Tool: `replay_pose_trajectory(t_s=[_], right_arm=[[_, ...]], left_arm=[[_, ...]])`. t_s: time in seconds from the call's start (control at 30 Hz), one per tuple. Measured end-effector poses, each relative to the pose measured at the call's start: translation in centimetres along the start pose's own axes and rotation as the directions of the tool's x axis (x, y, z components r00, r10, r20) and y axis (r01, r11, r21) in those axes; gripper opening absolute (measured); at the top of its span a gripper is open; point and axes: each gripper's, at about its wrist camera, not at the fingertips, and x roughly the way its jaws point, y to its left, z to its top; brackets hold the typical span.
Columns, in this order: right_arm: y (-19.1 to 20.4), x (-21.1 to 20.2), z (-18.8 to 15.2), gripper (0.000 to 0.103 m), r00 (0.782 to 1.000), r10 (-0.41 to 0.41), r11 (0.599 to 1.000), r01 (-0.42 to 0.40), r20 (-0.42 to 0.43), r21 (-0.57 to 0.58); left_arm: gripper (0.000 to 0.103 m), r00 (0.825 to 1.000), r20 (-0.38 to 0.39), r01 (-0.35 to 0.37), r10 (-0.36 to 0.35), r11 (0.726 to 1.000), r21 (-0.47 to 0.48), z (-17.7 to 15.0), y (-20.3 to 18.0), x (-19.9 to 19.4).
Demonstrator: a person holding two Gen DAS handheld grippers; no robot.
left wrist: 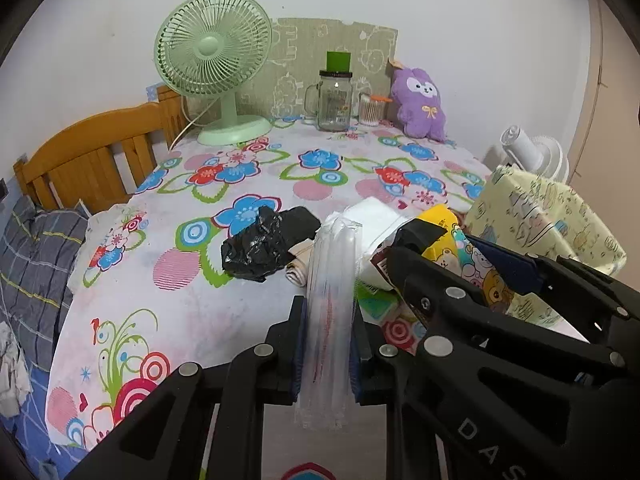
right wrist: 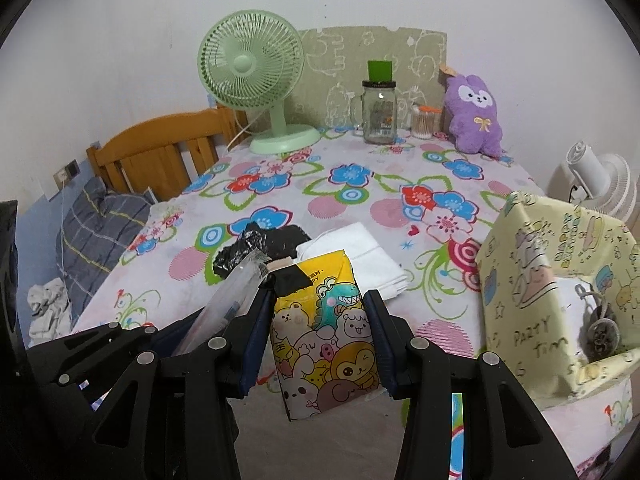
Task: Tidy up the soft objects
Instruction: 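Lift the snack bag and clear tube toward the yellow-green box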
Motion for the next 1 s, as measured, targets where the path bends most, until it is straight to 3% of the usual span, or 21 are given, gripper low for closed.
replay_pose_trajectory(t_s=[1.0], right_arm=[[-4.2, -8.6, 2.8, 0.05, 0.99, 0.001, 1.0, -0.004, 0.143, 0.02]], left_arm=[[0.016, 0.987, 0.163, -0.021, 0.015, 0.999, 0.035, 3.3, -6.1, -6.5]])
